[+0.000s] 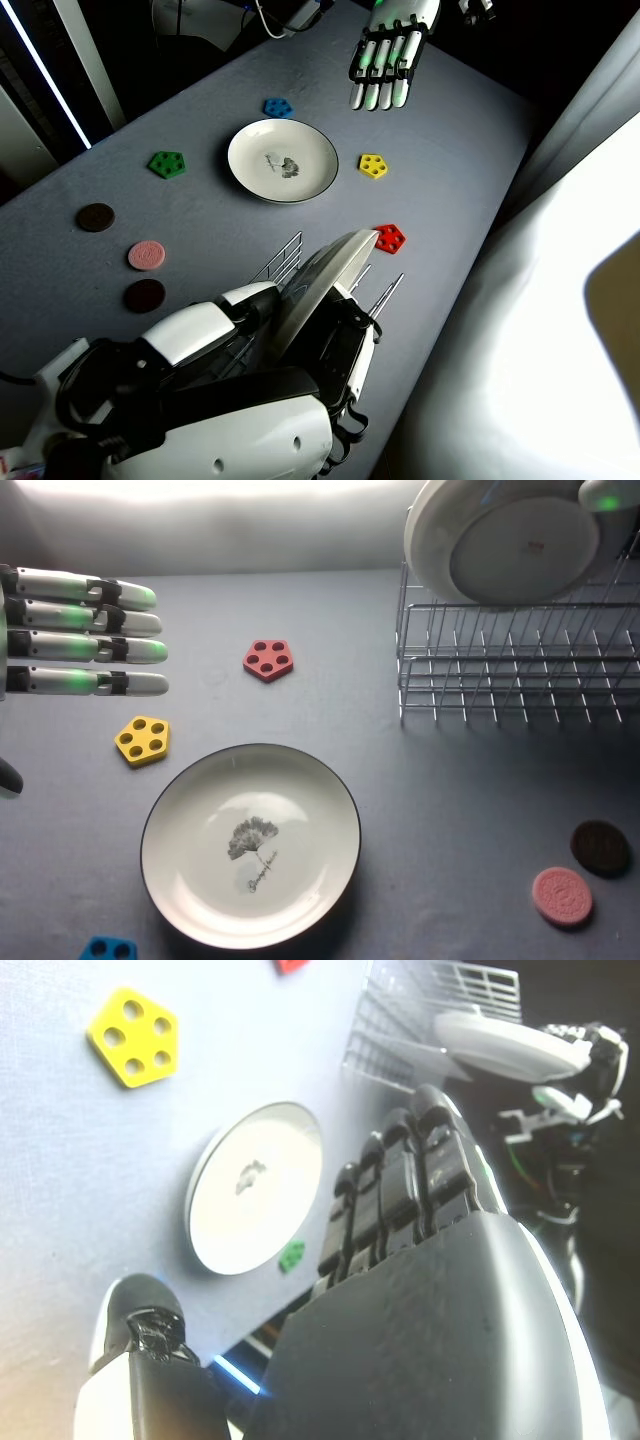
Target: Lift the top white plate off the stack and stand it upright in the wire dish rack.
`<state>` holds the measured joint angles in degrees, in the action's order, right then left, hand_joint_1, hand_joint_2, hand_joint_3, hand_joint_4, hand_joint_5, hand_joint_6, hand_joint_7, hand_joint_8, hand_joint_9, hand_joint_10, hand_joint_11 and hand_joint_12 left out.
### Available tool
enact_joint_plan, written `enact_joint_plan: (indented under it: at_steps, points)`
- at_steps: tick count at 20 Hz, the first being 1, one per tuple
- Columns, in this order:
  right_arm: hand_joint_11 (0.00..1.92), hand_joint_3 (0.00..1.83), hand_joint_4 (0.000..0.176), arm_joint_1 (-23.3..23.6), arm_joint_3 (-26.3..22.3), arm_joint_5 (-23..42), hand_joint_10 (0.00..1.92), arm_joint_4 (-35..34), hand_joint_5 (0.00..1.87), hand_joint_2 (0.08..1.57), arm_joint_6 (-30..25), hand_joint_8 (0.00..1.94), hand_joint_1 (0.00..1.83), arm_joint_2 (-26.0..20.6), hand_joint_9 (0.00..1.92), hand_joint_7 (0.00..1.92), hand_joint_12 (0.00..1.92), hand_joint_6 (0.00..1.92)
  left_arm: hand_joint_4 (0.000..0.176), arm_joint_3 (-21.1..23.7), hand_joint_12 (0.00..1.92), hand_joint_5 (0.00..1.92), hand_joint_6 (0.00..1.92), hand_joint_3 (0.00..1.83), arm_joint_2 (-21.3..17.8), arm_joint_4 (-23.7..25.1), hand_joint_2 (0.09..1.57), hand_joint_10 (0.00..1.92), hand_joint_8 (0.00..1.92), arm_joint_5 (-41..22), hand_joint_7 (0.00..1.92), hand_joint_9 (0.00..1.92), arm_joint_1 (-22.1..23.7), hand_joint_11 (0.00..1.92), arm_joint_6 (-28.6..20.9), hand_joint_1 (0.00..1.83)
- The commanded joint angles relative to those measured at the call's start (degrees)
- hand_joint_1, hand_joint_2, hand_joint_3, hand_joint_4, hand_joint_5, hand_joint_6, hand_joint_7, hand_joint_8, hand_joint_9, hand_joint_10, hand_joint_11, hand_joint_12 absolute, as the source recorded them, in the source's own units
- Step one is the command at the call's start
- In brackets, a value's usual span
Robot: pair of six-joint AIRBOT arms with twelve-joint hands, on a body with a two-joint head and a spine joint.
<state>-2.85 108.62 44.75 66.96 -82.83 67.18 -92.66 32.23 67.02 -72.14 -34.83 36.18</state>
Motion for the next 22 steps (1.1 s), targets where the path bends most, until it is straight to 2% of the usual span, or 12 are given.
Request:
enact_joint_plan:
  at_steps: [1,5,9,14,15,17,18,22]
  points:
    - [1.0,0.0,0.0,0.3,0.7,2.7,0.82,-6.7,0.86,1.08,-1.5,0.8,1.49,-0.9,1.03,0.98,1.32,1.13,0.0,0.3,0.28,0.03,0.0,0.0,-0.6,-4.9,0.98,0.0,0.0,-3.9,0.08,0.09,0.8,0.0,0.5,0.27]
    - [0.99,0.0,0.0,-0.5,1.2,3.0,0.88,-6.8,0.84,1.09,-1.5,0.87,1.49,-0.3,0.99,0.94,1.34,1.16,0.0,0.3,0.3,0.05,0.0,0.0,-0.6,-5.1,0.98,0.0,0.0,-4.0,0.1,0.11,0.8,0.0,0.4,0.26]
    - [1.04,0.0,0.0,-1.6,1.8,3.3,0.76,-6.8,0.85,1.07,-1.4,0.73,1.49,0.3,1.07,1.04,1.27,1.09,0.0,0.4,0.27,0.05,0.01,0.0,-0.6,-5.2,0.97,0.01,0.01,-3.9,0.09,0.09,0.8,0.01,0.5,0.26]
    - [1.01,0.0,0.0,-3.0,2.6,3.6,0.81,-6.9,0.83,1.08,-1.4,0.82,1.49,1.0,1.04,0.98,1.32,1.13,0.0,0.6,0.28,0.04,0.0,0.0,-0.6,-5.2,0.98,0.0,0.0,-4.1,0.08,0.1,0.8,0.01,0.5,0.26]
    - [1.01,0.0,0.0,-3.2,2.9,3.7,0.78,-7.1,0.85,1.08,-1.4,0.76,1.49,1.1,1.06,1.01,1.31,1.11,0.0,0.6,0.29,0.05,0.0,0.0,-0.6,-5.2,0.98,0.0,0.0,-4.0,0.08,0.08,0.8,0.01,0.5,0.25]
    - [0.97,0.0,0.0,-3.8,3.4,3.8,0.87,-7.2,0.82,1.1,-1.4,0.81,1.49,1.5,1.0,0.98,1.38,1.17,0.0,0.6,0.32,0.06,0.01,0.0,-0.6,-5.2,0.97,0.01,0.01,-3.9,0.11,0.12,0.8,0.04,0.5,0.28]
    - [0.98,0.0,0.0,-4.2,3.6,3.9,0.83,-7.2,0.84,1.09,-1.4,0.8,1.49,1.7,1.03,0.98,1.36,1.13,0.0,0.6,0.38,0.07,0.0,0.0,-0.6,-5.2,0.97,0.0,0.01,-3.8,0.13,0.14,0.8,0.04,0.5,0.3]
    - [0.98,0.0,0.0,-5.1,3.7,3.9,0.84,-7.4,0.83,1.09,-1.4,0.82,1.49,2.2,1.03,0.96,1.36,1.16,0.0,0.5,0.43,0.09,0.01,0.0,-0.6,-5.3,0.96,0.01,0.0,-3.7,0.13,0.15,0.8,0.06,0.5,0.27]
